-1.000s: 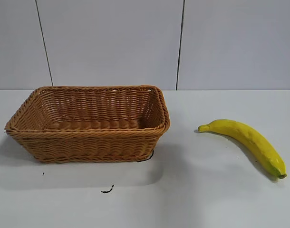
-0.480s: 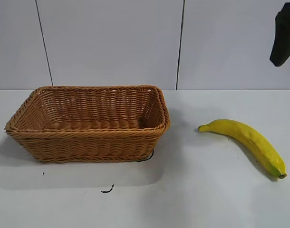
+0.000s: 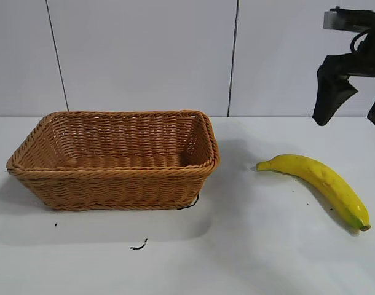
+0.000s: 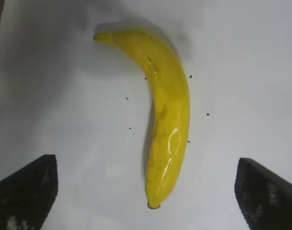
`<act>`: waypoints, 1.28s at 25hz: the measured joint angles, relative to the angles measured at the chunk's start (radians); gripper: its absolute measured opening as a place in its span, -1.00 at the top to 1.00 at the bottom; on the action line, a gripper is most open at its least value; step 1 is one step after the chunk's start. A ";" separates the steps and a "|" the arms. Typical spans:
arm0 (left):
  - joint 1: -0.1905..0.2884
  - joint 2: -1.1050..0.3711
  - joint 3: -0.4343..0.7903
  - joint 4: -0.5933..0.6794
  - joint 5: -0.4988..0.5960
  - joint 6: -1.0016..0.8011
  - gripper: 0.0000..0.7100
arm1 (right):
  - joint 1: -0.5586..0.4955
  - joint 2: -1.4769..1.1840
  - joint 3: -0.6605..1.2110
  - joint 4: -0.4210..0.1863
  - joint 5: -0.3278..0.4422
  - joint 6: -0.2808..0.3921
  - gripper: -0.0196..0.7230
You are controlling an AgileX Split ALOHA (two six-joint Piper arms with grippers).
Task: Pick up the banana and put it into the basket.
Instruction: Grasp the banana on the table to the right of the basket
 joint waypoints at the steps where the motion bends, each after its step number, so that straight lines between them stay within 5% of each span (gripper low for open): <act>1: 0.000 0.000 0.000 0.000 0.000 0.000 -0.79 | 0.014 0.006 0.000 -0.029 -0.005 0.010 -0.91; 7: 0.000 0.000 0.000 0.000 0.000 0.000 -0.79 | 0.029 0.020 0.000 -0.109 -0.048 0.098 -0.91; 29: 0.000 0.000 0.000 0.000 0.000 0.000 -0.79 | 0.010 0.210 0.000 -0.109 -0.164 0.113 -0.91; 32: 0.000 0.000 0.000 0.000 0.000 0.000 -0.79 | 0.010 0.209 0.000 -0.109 -0.165 0.124 -0.70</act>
